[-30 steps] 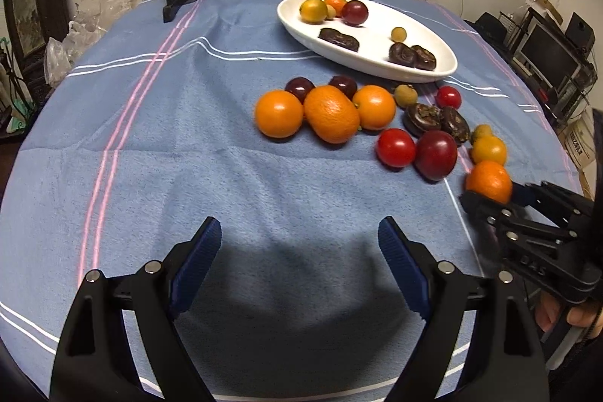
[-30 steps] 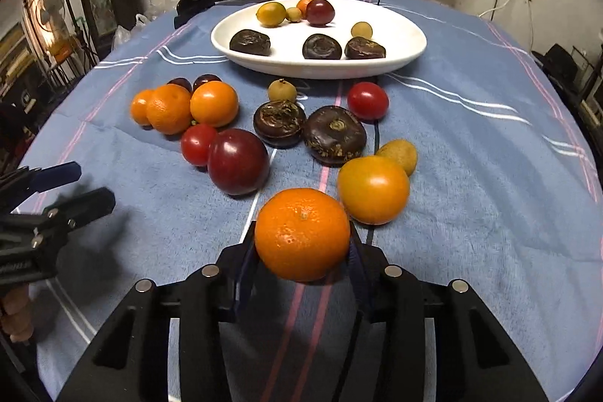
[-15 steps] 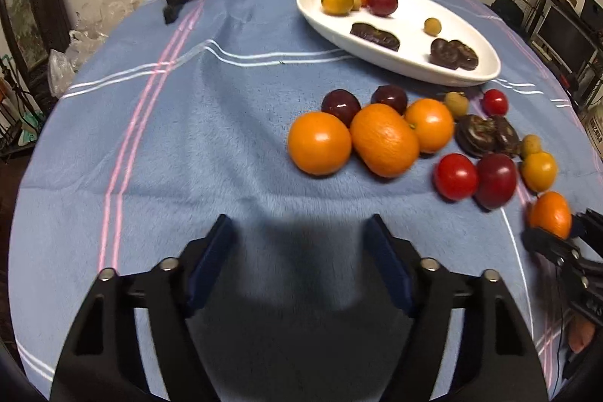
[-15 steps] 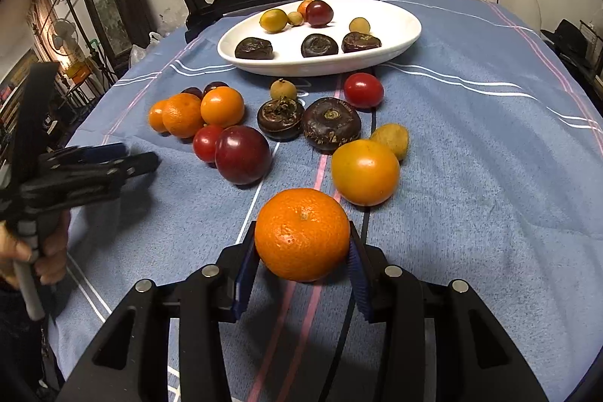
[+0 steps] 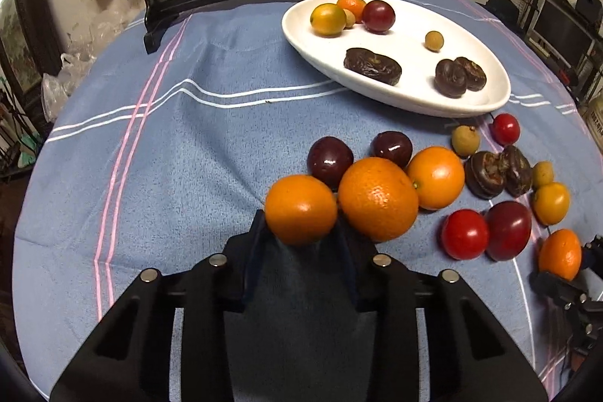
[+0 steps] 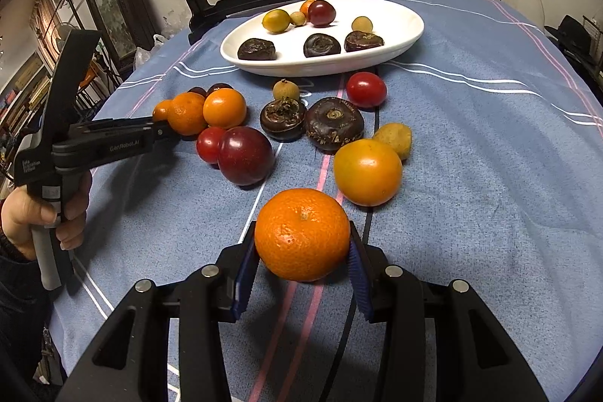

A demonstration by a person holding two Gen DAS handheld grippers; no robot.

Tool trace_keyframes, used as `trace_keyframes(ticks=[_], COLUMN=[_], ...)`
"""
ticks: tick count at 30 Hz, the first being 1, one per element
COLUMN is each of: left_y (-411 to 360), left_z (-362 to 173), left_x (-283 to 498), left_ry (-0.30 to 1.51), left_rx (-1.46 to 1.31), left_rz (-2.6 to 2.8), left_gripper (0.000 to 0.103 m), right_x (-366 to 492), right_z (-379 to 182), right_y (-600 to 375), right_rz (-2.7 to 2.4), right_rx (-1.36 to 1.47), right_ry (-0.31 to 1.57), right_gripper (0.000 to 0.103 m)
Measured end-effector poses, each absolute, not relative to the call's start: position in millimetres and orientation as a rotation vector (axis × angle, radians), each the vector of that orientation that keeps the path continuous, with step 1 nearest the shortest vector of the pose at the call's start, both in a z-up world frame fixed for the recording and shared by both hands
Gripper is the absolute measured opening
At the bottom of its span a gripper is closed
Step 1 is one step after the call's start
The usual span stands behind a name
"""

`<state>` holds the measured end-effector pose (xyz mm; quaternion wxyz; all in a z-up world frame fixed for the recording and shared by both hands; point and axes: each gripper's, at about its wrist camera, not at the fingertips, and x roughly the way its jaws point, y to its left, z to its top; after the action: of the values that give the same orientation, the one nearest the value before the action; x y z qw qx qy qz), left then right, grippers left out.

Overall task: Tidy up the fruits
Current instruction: 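Grasp an orange tangerine with the right tool while the left tool grasps another tangerine, then carry both tangerines over the white plate and open both tools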

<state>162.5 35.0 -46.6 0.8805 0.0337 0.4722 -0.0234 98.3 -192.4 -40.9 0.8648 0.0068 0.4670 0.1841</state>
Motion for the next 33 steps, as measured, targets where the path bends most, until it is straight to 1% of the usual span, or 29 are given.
trace_keyframes(ticks=[4, 8, 11, 15, 18, 22, 26, 33], left_y=[33.8, 28.3, 21.8, 8.1, -3.3, -12.5, -13.2, -15.9], left_z=[-39.2, -19.8, -1.1, 27.1, 41.2, 50.1, 35.1, 4.4], left_x=[149.1, 127.2, 118.8, 122.8, 138.5, 177.7, 232.1, 283.5], left_ry=[0.972, 0.937, 0.907, 0.863, 0.841, 0.829, 0.885, 0.947], left_rx=[0.066, 0.072, 0.075, 0.062, 0.06, 0.03, -0.023, -0.015], left_rz=[-0.065, -0.112, -0.148, -0.206, -0.218, -0.211, -0.156, -0.09], left_gripper=[0.034, 0.034, 0.034, 0.034, 0.034, 0.034, 0.034, 0.034], right_x=[97.0, 90.4, 89.0, 100.8, 119.0, 162.7, 207.1, 268.3], right_z=[-38.5, -23.4, -5.1, 31.3, 49.6, 52.7, 41.8, 7.7], right_y=[-192.0, -192.4, -194.4, -192.5, -186.7, -170.0, -158.3, -144.7], right_rz=[0.385, 0.399, 0.409, 0.383, 0.381, 0.378, 0.359, 0.359], right_rx=[0.014, 0.017, 0.024, -0.035, -0.082, -0.128, -0.143, -0.192], right_ry=[0.974, 0.922, 0.876, 0.767, 0.7, 0.681, 0.726, 0.821], right_gripper=[0.044, 0.044, 0.044, 0.044, 0.044, 0.044, 0.044, 0.044])
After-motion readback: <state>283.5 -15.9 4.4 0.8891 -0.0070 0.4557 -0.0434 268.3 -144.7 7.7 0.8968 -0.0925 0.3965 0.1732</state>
